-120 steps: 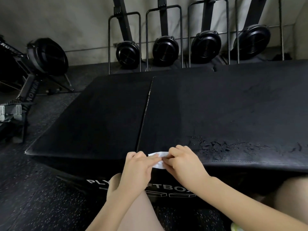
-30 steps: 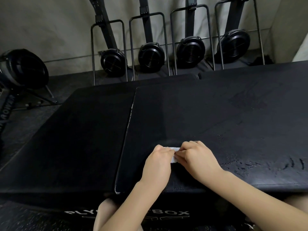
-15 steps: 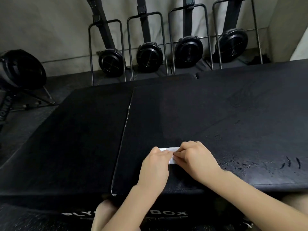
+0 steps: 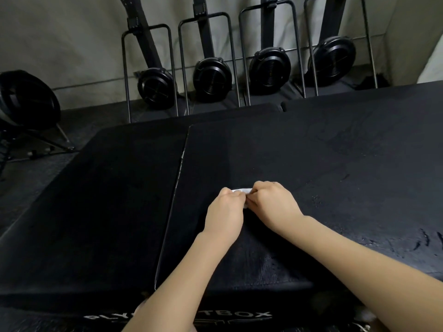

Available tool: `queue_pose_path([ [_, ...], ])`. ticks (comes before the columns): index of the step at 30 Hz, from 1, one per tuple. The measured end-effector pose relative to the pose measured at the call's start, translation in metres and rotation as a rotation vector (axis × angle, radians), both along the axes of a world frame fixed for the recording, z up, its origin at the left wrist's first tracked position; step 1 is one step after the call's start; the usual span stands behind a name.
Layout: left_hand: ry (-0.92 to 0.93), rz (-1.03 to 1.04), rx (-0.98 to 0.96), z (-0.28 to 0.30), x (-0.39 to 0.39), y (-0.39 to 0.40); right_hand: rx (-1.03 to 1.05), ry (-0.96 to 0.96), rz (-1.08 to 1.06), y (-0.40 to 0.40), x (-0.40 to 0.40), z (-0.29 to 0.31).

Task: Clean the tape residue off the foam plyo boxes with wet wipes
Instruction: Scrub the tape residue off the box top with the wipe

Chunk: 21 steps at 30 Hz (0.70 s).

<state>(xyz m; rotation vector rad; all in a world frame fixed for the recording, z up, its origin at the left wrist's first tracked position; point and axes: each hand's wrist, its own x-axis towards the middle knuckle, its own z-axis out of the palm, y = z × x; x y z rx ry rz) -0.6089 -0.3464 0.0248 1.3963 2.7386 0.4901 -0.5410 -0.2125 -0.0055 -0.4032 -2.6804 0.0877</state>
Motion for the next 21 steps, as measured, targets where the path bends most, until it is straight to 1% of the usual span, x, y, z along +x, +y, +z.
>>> queue_pose_path([
  [2, 0.025, 0.001, -0.036, 0.006, -0.002, 0.005, 0.0, -0.026, -0.028, 0.001, -0.004, 0.002],
  [5, 0.041, 0.006, -0.05, 0.008, 0.003, 0.001, -0.018, -0.015, 0.014, -0.003, 0.005, 0.003],
  [8, 0.03, -0.075, 0.012, -0.005, 0.006, -0.016, -0.028, 0.027, 0.086, -0.01, 0.024, -0.002],
  [10, -0.017, -0.111, 0.028, -0.007, 0.013, -0.024, -0.036, 0.042, 0.107, -0.014, 0.036, -0.007],
  [12, -0.002, -0.08, 0.029, -0.005, 0.017, -0.023, -0.022, 0.043, 0.107, -0.012, 0.037, -0.009],
  [14, -0.014, -0.021, 0.03, -0.003, 0.011, -0.017, -0.021, 0.051, 0.098, -0.007, 0.028, -0.008],
  [18, -0.075, -0.048, 0.027, 0.0, -0.011, 0.0, -0.012, 0.001, 0.045, 0.006, 0.003, -0.001],
  [21, -0.008, -0.021, 0.037, 0.003, -0.033, 0.022, -0.124, -0.029, -0.01, 0.029, -0.026, -0.003],
])
